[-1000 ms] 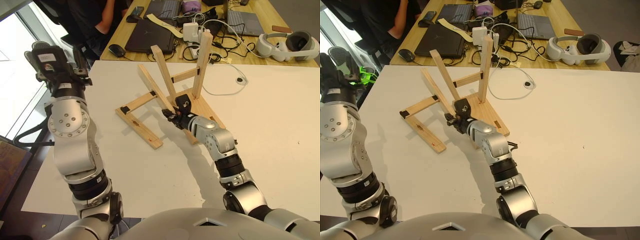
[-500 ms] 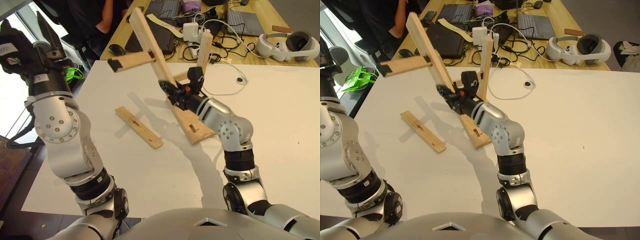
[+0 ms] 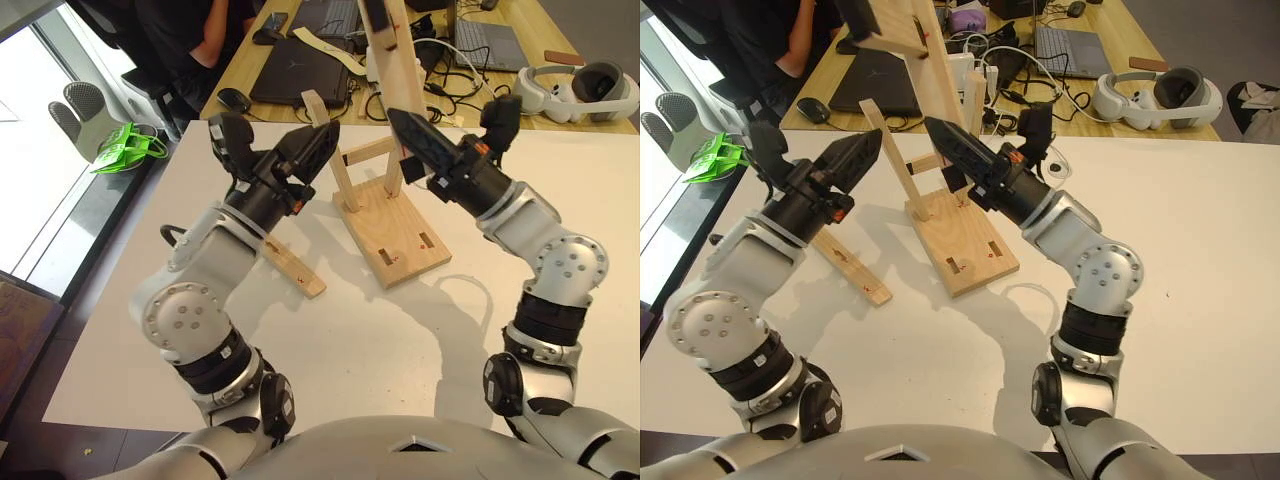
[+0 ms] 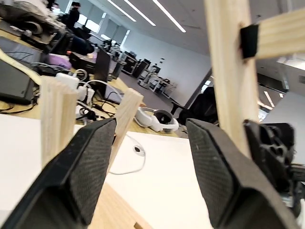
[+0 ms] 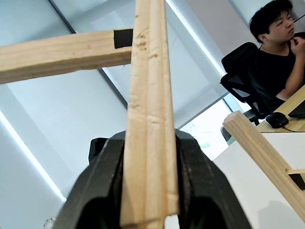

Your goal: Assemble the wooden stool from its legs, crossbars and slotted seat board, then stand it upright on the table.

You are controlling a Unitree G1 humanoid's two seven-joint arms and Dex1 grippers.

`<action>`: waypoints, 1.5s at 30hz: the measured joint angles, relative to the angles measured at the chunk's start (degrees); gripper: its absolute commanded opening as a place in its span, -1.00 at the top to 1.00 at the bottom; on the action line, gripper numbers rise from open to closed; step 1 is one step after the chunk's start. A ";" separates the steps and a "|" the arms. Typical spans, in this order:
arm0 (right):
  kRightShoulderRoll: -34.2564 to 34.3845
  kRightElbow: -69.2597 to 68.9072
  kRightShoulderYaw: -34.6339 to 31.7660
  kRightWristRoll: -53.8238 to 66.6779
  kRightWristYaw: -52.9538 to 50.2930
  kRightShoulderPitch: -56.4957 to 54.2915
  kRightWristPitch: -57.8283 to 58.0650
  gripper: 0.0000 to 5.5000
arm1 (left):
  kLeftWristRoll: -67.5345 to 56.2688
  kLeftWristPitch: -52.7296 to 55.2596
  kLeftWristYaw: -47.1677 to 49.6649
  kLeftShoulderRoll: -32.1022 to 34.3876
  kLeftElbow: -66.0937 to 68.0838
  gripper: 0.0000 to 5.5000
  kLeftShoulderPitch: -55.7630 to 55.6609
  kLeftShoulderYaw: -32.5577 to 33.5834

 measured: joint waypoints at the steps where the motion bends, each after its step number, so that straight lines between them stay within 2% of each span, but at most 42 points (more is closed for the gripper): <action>1: -1.05 -0.02 -0.51 1.91 -0.09 0.31 1.07 0.63 | -2.88 0.42 0.24 0.63 0.10 0.00 -0.85 0.85; 6: -3.65 -1.03 -0.33 12.46 -2.41 3.48 5.28 0.63 | -11.08 1.31 -0.18 6.43 0.04 0.00 -0.56 -1.83; 9: -4.78 -1.93 1.08 17.93 -3.95 4.91 6.06 0.63 | -14.80 1.64 -0.37 7.40 0.22 0.00 0.63 -5.03; 13: -5.94 -2.80 2.39 22.18 -4.94 6.79 4.99 0.63 | -18.65 -0.71 1.74 8.26 2.24 0.00 0.34 -6.09; 22: -10.97 -3.26 6.18 24.64 -3.19 9.86 3.89 0.63 | -31.79 -6.59 5.72 13.92 3.08 0.00 0.56 -7.79; 31: -12.09 -3.27 8.63 25.40 -1.71 10.11 2.80 0.63 | -35.24 -11.35 6.76 18.38 2.55 0.00 2.63 -14.19; 41: -13.13 -3.38 9.76 27.55 -0.91 10.17 1.64 0.63 | -36.70 -15.99 6.91 21.39 2.78 0.53 3.16 -16.74; 44: -13.31 -3.39 9.86 28.07 -0.62 10.16 1.53 0.63 | -37.65 -17.33 6.52 22.09 2.75 0.56 3.52 -17.36; 45: -13.35 -3.38 9.97 28.05 -0.63 10.16 1.48 0.50 | -37.69 -17.81 6.35 22.37 2.75 0.56 3.75 -17.61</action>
